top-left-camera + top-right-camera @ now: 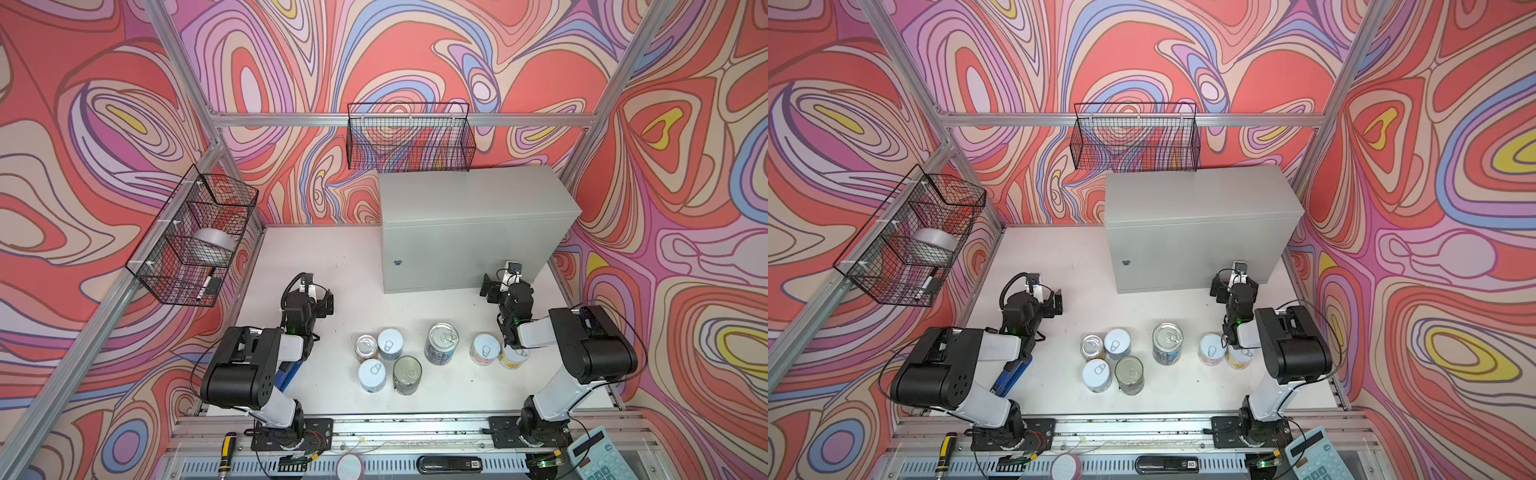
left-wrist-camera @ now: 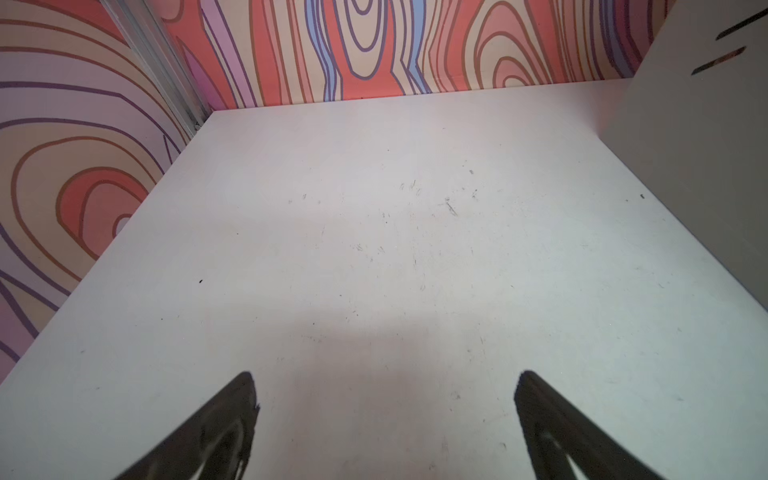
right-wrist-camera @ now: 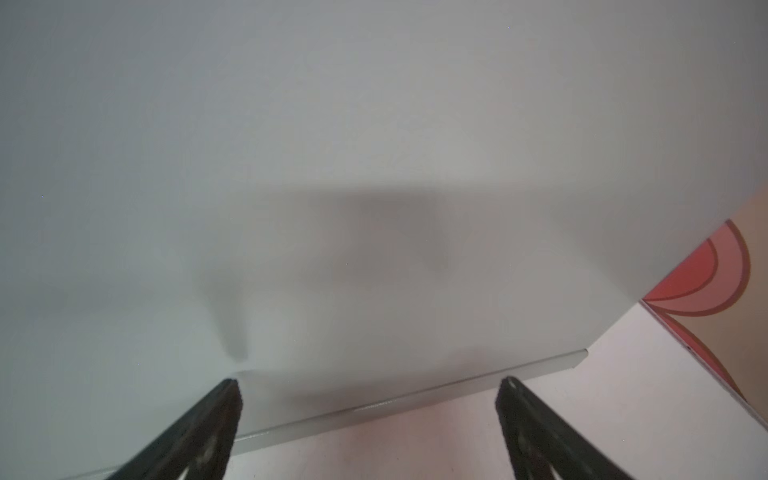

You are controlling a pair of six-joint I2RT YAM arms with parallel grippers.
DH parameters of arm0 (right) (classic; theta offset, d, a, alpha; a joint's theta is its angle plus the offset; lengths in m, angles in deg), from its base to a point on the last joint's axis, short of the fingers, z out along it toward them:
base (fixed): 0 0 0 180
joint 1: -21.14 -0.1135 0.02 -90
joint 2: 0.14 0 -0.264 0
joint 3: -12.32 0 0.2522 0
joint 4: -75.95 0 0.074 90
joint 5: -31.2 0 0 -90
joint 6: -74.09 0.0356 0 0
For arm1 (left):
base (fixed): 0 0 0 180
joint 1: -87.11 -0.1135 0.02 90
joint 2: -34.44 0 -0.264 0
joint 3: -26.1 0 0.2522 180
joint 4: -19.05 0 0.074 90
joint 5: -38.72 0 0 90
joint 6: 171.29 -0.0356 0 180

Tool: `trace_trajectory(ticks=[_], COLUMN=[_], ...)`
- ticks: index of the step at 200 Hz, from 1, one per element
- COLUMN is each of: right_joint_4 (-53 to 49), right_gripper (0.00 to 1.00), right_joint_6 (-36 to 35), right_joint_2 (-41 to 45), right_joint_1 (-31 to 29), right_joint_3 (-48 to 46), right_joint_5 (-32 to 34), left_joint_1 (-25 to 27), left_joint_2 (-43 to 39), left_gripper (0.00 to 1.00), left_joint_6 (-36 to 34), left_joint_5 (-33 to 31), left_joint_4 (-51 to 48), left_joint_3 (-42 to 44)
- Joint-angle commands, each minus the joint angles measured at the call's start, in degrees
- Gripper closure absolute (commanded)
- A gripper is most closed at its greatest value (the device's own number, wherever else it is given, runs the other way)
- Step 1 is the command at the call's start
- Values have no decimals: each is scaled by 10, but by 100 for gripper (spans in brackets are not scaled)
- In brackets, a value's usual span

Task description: Place and organize the canned foods onto the counter

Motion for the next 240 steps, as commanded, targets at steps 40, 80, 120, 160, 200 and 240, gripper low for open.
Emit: trace_trajectory(ticks=[40, 80, 120, 160, 200, 240], right_joint_4=[-5, -8, -9, -12, -8, -10], right_gripper=[1, 1, 1, 1, 1, 2], right_joint_6=[2, 3, 3, 4, 3, 1], right_joint_2=[-5, -6, -6, -6, -5, -6], right_joint_1=[4, 5, 6, 8, 8, 8], right_joint_3=[3, 3, 4, 6, 4, 5], right_joint_5=[-10, -11, -13, -16, -15, -14], left_joint_1=[-3, -3, -4, -9, -11, -11], left_joint_2=[-10, -11, -10, -10, -10, -11], left_gripper=[0, 0, 0, 0, 0, 0], left_joint_6=[-7, -7, -7, -3, -3, -3], left_joint_5=[4, 4, 5, 17, 20, 20], left_joint_4=[6, 4, 2, -3, -4, -4], left_joint_3=[0, -1, -2, -5, -5, -5])
